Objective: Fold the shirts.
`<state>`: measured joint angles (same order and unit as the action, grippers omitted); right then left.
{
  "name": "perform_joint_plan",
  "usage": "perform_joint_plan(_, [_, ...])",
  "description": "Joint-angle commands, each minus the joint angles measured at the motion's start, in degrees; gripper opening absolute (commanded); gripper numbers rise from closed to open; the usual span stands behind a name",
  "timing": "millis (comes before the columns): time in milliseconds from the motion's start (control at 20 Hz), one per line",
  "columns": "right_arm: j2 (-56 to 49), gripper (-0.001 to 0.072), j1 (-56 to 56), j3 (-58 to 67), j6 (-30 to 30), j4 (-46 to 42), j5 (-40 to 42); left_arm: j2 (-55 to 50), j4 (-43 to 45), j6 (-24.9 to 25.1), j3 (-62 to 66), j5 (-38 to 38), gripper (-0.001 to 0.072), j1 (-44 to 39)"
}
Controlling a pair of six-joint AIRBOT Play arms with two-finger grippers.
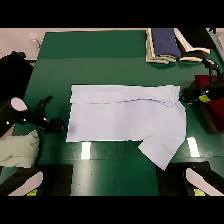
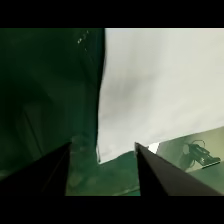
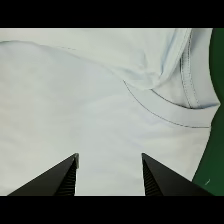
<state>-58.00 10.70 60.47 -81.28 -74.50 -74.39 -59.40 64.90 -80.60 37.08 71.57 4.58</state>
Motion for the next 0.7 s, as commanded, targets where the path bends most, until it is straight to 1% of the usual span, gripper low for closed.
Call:
perform_joint_plan(0, [2.6, 0.0444, 0.0, -0.9, 0.3, 1.5, 0.0, 2.3, -2.7, 0.1, -6.9, -1.5, 0.0475, 0.0])
perform_joint_plan(150, [4.0, 0.0443, 0.0, -0.9, 0.3, 1.5, 0.0, 2.3, -9.0, 3.3, -9.3, -4.4, 0.0474, -0.5])
perform_joint_plan(300, [4.9, 0.0442, 0.0, -0.9, 0.3, 1.5, -0.6, 2.3, -9.0, 2.9, -10.5, -9.7, 0.0473, -6.9])
perform_joint_plan(350, [4.9, 0.0442, 0.2, -0.9, 0.3, 1.4, -1.3, 2.3, -9.4, 1.9, -10.3, -10.8, 0.0413, -8.5])
perform_joint_plan(400, [4.9, 0.0443, 0.7, -0.9, 0.3, 1.2, -2.9, 2.3, -9.5, 1.5, -9.8, -11.1, 0.0176, -9.0])
perform_joint_plan(450, [4.9, 0.0442, 1.8, -1.0, 0.4, 0.7, -5.0, 2.3, -9.4, 1.5, -8.8, -10.9, 0.0022, -9.1])
perform_joint_plan(550, [4.9, 0.0443, 5.2, -3.2, 0.5, -2.0, -9.3, 2.3, -9.3, 1.5, -6.2, -10.4, 0.0023, -9.1])
perform_joint_plan(650, [4.9, 0.0443, 10.0, -9.2, 0.8, -4.7, -13.0, 2.3, -9.4, 1.6, -3.8, -10.4, 0.0023, -9.1])
